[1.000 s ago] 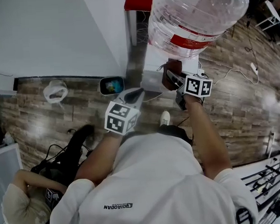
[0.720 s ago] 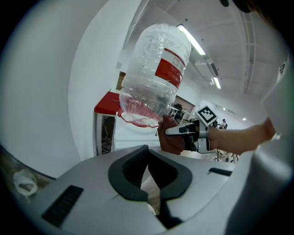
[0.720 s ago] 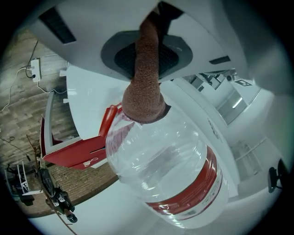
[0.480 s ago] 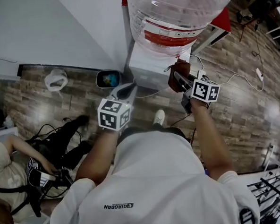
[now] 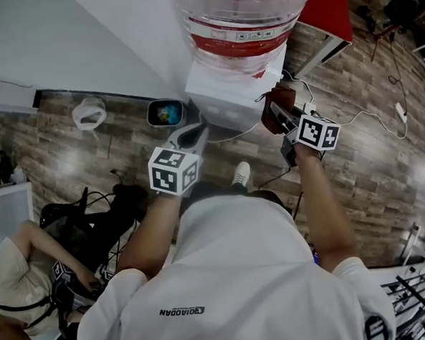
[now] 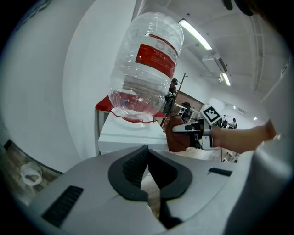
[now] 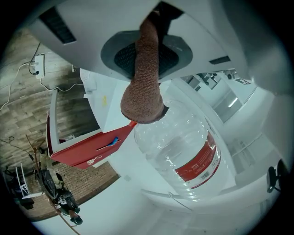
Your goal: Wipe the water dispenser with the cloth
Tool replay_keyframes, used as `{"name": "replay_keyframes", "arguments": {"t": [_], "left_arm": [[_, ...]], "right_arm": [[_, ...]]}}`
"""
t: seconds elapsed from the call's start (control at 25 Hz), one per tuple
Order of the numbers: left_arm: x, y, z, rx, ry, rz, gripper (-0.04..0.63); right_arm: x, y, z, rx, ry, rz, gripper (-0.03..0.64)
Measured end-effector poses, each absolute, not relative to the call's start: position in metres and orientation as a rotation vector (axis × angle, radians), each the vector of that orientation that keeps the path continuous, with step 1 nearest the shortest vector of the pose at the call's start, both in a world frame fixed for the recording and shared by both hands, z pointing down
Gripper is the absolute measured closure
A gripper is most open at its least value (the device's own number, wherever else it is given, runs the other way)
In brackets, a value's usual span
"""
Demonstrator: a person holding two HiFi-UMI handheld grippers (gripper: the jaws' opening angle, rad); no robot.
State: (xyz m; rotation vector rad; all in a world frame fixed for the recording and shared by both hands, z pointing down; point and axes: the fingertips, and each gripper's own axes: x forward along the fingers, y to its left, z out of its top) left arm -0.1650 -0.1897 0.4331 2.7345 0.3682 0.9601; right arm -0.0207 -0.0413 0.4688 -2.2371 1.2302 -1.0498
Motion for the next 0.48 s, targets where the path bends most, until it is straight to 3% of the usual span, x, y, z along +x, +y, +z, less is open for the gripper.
{"name": "replay_keyframes", "arguments": {"t": [0.48], "left_arm": [[-0.144,-0.191,0.428,2.774,0.324,0.976,0.606]], "right_arm": [[-0.010,-0.033,0.461,-2.220,1.298,-1.051,0.558]]}}
